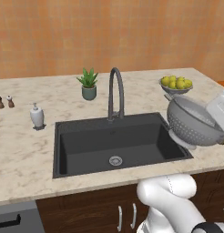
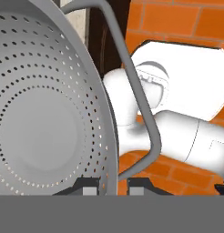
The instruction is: Put the colander in the sink, put the kiwi in the colander, and turn on the sink faucet and pour water over the colander.
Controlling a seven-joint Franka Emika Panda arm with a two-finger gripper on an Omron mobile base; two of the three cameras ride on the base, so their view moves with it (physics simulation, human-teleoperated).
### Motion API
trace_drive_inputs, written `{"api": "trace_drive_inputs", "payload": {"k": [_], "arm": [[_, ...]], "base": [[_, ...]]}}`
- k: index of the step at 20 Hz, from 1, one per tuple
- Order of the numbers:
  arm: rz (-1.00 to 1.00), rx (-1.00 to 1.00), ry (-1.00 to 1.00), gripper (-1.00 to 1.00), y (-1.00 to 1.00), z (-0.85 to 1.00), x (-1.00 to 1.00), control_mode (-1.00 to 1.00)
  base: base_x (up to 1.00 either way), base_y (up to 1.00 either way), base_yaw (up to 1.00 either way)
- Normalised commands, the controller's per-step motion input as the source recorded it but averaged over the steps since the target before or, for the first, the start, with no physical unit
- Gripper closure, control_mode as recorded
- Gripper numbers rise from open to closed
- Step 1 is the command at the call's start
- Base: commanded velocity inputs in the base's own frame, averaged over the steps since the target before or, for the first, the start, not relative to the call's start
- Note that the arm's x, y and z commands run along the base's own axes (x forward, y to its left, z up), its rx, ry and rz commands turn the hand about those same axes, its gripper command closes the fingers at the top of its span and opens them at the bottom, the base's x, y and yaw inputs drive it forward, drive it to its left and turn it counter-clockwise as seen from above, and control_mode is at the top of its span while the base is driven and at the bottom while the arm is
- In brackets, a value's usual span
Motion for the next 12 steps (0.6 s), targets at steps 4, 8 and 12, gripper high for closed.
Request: {"api": "trace_drive_inputs", "payload": {"k": [4, 8, 12], "arm": [[0.12, -0.02, 0.15, 1.0, -0.49, -0.17, 0.72, -1.0], [0.43, 0.0, 0.11, 1.0, -0.21, -0.38, 0.9, -1.0], [0.56, 0.0, 0.05, 1.0, -0.09, -0.42, 0.84, -1.0]], "base": [[0.0, 0.0, 0.0], [0.0, 0.0, 0.0], [0.0, 0.0, 0.0]]}}
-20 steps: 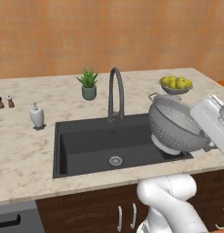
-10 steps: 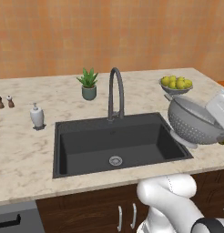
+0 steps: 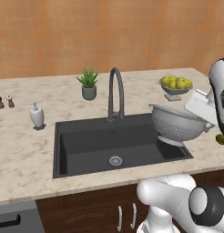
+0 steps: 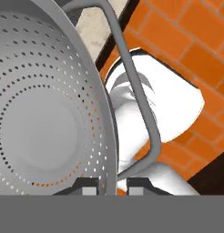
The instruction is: Put the colander in the sink, put the kiwi in the colander, and turn on the sink faucet and pour water over the colander.
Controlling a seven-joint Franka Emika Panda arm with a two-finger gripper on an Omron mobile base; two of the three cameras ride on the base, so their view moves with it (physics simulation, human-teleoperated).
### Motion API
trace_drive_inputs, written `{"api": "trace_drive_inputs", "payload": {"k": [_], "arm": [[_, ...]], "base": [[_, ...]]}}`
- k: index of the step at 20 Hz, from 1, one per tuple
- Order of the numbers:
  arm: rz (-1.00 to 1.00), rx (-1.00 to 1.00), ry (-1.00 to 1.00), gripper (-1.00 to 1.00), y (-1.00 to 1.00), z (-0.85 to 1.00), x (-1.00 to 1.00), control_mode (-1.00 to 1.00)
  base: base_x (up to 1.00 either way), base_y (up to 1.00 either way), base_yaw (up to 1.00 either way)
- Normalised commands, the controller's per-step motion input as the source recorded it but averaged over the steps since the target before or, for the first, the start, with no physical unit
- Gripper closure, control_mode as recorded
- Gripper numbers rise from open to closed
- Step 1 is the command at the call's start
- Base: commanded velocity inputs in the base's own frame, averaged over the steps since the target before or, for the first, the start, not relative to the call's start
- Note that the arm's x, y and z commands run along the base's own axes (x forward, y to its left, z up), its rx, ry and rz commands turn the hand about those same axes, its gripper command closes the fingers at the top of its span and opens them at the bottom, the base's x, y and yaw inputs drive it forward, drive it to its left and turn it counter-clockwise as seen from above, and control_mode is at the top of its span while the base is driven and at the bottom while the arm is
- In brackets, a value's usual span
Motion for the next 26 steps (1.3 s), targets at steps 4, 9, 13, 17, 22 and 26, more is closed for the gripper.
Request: {"api": "trace_drive_inputs", "payload": {"k": [4, 9, 13, 17, 22, 26], "arm": [[0.45, -0.08, 0.0, 1.0, -0.11, -0.3, 0.63, -1.0], [0.24, -0.17, -0.01, 1.0, -0.11, -0.32, 0.43, -1.0], [0.11, -0.15, -0.08, 1.0, -0.1, -0.3, 0.38, -1.0], [0.04, -0.03, -0.19, 1.0, -0.13, -0.23, 0.3, -1.0], [0.0, 0.0, -0.23, 1.0, -0.05, -0.2, 0.35, -1.0], [0.02, 0.01, -0.01, 1.0, -0.03, -0.28, 0.53, -1.0]], "base": [[0.0, 0.0, 0.0], [0.0, 0.0, 0.0], [0.0, 0.0, 0.0], [0.0, 0.0, 0.0], [0.0, 0.0, 0.0], [0.0, 0.0, 0.0]]}}
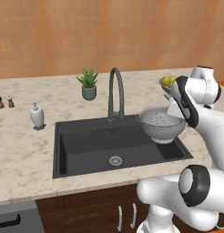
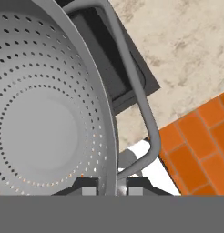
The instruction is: Put the colander in the sink, put the kiwi in the colander, and turn on the sink faucet and pour water over the colander.
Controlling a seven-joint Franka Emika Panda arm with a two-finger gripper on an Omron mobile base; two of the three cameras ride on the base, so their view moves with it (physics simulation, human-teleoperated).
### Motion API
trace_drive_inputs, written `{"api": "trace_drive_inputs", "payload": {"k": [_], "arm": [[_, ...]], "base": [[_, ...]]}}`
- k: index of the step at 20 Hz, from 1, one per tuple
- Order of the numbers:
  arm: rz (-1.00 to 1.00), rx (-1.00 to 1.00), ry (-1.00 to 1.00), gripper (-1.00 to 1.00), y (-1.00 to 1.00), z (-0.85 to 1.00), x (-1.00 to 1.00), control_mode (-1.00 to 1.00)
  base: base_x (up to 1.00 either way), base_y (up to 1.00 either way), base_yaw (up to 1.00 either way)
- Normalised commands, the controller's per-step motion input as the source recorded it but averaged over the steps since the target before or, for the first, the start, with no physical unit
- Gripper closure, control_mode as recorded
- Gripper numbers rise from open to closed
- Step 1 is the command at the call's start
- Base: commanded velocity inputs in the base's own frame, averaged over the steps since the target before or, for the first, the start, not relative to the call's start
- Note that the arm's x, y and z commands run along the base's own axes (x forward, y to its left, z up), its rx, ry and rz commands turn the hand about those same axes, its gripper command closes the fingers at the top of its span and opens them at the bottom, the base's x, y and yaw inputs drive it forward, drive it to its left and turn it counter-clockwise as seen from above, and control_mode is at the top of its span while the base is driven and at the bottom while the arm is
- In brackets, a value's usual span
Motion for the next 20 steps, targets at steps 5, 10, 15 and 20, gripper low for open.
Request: {"api": "trace_drive_inputs", "payload": {"k": [5, 10, 15, 20], "arm": [[0.07, 0.08, 0.11, 1.0, -0.09, -0.29, 0.59, -1.0], [0.13, 0.09, 0.03, 1.0, 0.01, -0.3, 0.39, -1.0], [0.06, 0.0, 0.0, 1.0, 0.25, -0.39, 0.36, -1.0], [0.04, 0.0, 0.0, 1.0, 0.21, -0.48, 0.25, -1.0]], "base": [[0.0, 0.0, 0.0], [0.0, 0.0, 0.0], [0.0, 0.0, 0.0], [0.0, 0.0, 0.0]]}}
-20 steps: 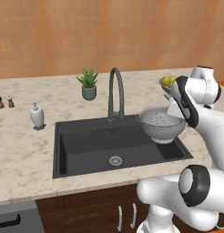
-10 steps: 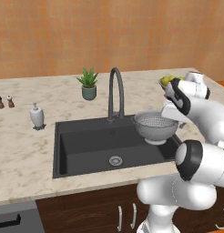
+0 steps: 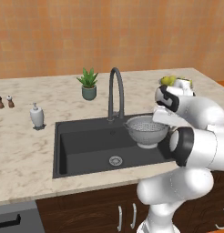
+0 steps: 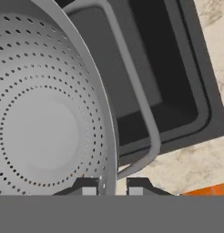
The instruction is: Put the colander in the sink, put the kiwi in the colander, and turn on the sink faucet and pour water over the colander.
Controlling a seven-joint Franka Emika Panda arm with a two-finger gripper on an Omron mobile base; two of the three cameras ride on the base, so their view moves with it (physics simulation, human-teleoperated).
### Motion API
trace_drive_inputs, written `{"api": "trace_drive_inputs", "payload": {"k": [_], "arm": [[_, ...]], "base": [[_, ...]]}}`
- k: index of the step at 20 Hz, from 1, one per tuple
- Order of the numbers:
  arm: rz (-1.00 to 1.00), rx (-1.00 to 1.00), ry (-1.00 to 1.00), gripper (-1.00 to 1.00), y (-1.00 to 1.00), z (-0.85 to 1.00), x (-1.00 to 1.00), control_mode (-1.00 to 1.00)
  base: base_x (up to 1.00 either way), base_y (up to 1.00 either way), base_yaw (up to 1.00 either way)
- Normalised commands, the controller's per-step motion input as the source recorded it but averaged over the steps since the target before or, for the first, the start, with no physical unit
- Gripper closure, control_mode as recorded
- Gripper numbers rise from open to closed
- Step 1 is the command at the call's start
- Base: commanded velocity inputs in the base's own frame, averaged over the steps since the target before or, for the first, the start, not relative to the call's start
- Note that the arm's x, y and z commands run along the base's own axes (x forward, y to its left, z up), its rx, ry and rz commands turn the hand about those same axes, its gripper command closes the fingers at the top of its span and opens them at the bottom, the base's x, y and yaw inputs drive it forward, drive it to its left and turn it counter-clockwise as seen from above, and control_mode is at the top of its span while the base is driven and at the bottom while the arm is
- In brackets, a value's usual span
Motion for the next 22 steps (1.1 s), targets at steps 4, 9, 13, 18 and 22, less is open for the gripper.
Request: {"api": "trace_drive_inputs", "payload": {"k": [4, 9, 13, 18, 22], "arm": [[0.05, 0.05, 0.0, 1.0, 0.11, -0.45, 0.02, -1.0], [0.02, 0.03, -0.01, 1.0, 0.34, -0.36, -0.01, -1.0], [0.04, 0.0, -0.01, 1.0, 0.35, -0.38, 0.05, -1.0], [0.07, 0.0, 0.0, 1.0, 0.16, -0.38, 0.11, -1.0], [0.08, 0.0, -0.03, 1.0, 0.02, -0.33, 0.17, -1.0]], "base": [[0.0, 0.0, 0.0], [0.0, 0.0, 0.0], [0.0, 0.0, 0.0], [0.0, 0.0, 0.0], [0.0, 0.0, 0.0]]}}
